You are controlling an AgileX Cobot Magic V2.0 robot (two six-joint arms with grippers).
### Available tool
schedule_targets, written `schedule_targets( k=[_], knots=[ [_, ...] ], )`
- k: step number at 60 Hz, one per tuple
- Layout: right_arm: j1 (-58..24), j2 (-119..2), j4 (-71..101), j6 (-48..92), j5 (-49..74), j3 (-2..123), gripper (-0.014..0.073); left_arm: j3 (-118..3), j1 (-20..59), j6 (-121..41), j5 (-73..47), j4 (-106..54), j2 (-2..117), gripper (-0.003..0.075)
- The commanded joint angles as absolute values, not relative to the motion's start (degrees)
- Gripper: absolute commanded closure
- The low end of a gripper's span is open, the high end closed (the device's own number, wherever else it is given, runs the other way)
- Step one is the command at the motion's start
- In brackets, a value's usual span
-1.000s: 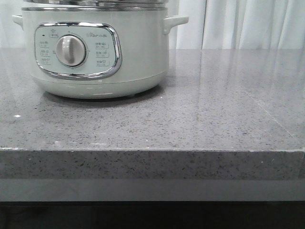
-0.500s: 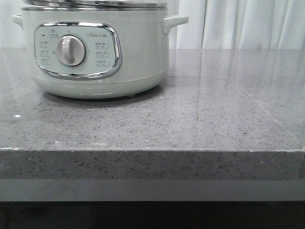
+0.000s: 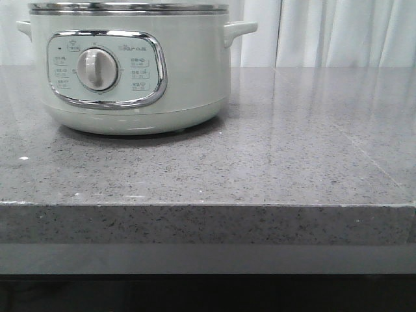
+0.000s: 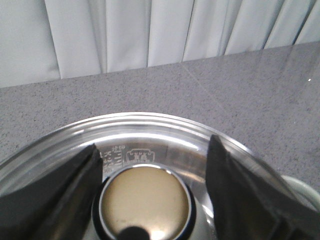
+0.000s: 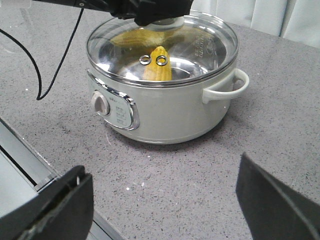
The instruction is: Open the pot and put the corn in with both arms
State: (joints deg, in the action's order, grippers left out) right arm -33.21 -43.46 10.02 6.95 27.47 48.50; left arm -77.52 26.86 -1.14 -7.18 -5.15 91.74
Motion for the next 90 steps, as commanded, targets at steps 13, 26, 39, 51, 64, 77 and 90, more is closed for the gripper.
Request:
schedule_targets(
  k=[13,26,39,51,64,77,90],
  knots=[
    [-33.0,-43.1,10.5,7.0,23.1,50.0,0.0,-79.8,27.4,-0.6,-5.5,-6.7,83.0,0.0238],
    [-33.0,-43.1,10.5,7.0,23.1,50.0,0.0,-79.2,26.9,-0.6,-22.7,-4.2,71.9,0.0238],
    [-33.0,-43.1,10.5,7.0,23.1,50.0,0.0,-69.3,26.9,-0.6,-27.1,-3.6,59.0,0.0238],
    [-33.0,-43.1,10.5,7.0,23.2,50.0,0.0,-58.2,26.9,-0.6,-27.7,-4.7,47.7,0.0238],
    [-33.0,-43.1,10.5,7.0,23.9,50.0,0.0,-50.4,26.9,-0.6,-27.1,-6.1,39.7,0.0239],
    [-33.0,-43.1,10.5,7.0,23.9,50.0,0.0049,-49.4,26.9,-0.6,-27.0,-6.1,38.7,0.044],
    [-33.0,-43.1,10.5,7.0,24.0,50.0,0.0398,-49.4,26.9,-0.6,-27.0,-6.1,38.8,0.0648]
  ],
)
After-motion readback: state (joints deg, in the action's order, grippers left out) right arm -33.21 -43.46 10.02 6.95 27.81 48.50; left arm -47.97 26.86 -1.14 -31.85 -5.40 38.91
